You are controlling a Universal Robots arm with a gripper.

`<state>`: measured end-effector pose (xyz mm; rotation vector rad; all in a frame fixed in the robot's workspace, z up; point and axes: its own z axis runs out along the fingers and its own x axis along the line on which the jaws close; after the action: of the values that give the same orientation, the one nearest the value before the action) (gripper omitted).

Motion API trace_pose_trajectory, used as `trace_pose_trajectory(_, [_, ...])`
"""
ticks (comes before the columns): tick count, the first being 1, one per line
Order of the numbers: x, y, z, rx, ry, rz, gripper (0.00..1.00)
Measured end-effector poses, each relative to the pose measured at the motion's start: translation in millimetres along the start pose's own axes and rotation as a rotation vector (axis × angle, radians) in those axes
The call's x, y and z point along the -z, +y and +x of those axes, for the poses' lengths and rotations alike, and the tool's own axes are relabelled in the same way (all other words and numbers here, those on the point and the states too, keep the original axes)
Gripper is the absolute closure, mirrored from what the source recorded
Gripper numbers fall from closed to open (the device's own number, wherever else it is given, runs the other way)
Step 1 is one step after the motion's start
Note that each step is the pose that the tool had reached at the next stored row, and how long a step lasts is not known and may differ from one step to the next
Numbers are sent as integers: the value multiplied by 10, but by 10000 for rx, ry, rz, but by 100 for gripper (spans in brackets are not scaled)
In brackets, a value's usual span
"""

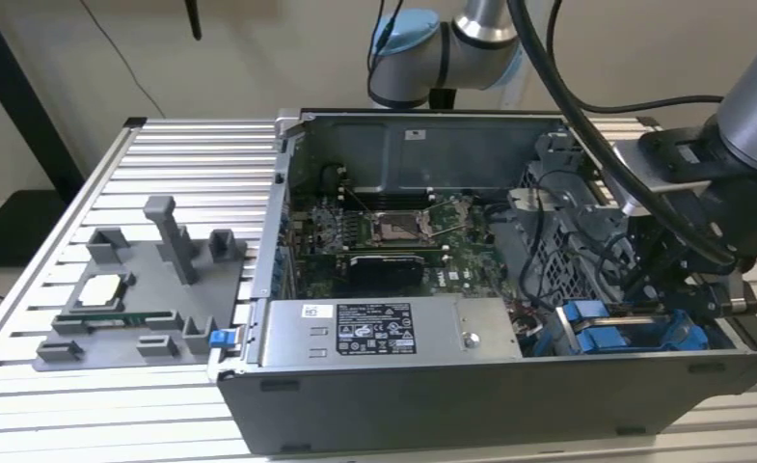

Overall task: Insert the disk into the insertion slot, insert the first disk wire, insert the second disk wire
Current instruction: 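Insert the second disk wire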

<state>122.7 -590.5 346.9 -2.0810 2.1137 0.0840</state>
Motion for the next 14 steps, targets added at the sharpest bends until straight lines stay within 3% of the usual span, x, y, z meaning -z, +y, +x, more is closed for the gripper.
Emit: trace_pose_trajectory(14, [-60,5,10,5,5,26,100])
